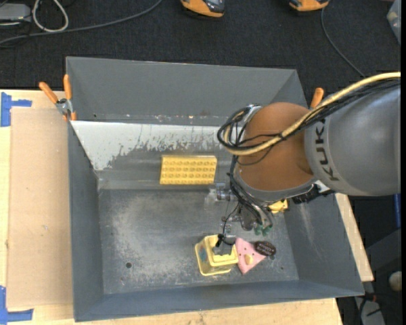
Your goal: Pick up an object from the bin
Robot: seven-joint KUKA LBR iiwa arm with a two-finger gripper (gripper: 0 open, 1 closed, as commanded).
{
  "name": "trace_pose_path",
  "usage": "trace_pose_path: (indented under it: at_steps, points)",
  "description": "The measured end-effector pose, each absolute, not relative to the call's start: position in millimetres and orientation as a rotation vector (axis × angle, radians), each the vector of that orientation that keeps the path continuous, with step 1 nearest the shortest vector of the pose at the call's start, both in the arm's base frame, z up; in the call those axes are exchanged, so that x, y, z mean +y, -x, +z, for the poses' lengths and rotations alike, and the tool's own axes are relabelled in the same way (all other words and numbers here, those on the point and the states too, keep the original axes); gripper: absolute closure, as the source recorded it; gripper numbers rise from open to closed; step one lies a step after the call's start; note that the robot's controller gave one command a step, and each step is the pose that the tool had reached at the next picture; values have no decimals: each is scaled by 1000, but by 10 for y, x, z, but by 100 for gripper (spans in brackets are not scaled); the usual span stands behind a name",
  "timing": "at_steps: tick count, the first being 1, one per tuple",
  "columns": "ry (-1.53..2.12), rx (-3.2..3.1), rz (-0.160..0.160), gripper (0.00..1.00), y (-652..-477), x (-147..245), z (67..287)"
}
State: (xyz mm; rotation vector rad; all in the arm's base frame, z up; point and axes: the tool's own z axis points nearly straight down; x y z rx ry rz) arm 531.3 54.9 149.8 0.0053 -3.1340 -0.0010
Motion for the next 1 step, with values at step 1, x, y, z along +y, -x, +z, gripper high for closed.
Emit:
trace_pose_path:
  at_steps: [1]
  points:
    - [-2,-3140,-1,0,-5329,545,1524]
